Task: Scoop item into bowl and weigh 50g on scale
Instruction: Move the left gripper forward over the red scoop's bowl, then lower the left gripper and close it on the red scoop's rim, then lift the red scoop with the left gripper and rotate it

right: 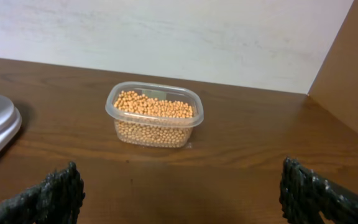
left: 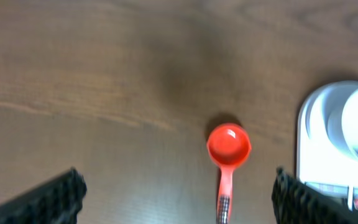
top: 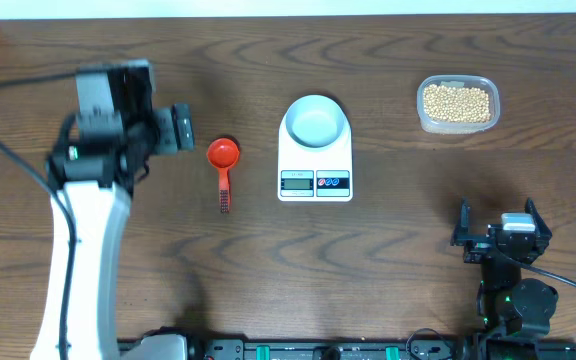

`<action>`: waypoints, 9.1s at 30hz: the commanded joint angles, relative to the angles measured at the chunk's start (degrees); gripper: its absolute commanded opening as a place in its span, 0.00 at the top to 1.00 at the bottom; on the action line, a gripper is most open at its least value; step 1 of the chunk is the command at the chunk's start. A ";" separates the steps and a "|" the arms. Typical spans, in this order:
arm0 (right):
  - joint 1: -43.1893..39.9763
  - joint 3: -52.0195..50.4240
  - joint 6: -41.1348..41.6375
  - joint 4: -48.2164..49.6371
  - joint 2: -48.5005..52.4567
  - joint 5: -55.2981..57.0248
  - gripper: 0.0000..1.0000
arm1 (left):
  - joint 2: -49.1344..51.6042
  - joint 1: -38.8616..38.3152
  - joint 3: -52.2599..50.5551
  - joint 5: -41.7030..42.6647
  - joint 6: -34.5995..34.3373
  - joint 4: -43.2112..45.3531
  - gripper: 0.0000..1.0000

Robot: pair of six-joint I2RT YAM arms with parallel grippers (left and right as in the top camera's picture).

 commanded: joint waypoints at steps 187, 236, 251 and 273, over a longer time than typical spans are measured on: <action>-0.50 -0.09 -0.66 -0.26 -0.28 -0.33 0.01 | 37.05 -4.44 -2.14 1.84 3.69 8.94 0.02; -0.50 -0.09 -0.66 -0.26 -0.28 -0.33 0.01 | 37.05 -4.44 -2.14 1.81 3.72 8.96 0.87; -0.50 -0.09 -0.63 -0.26 -0.28 -0.33 0.01 | 37.05 -4.44 -2.14 1.84 3.69 8.96 0.93; -0.50 -0.09 -0.66 -0.26 -0.28 -0.33 0.01 | 33.05 -4.44 -2.12 1.81 3.67 8.94 0.93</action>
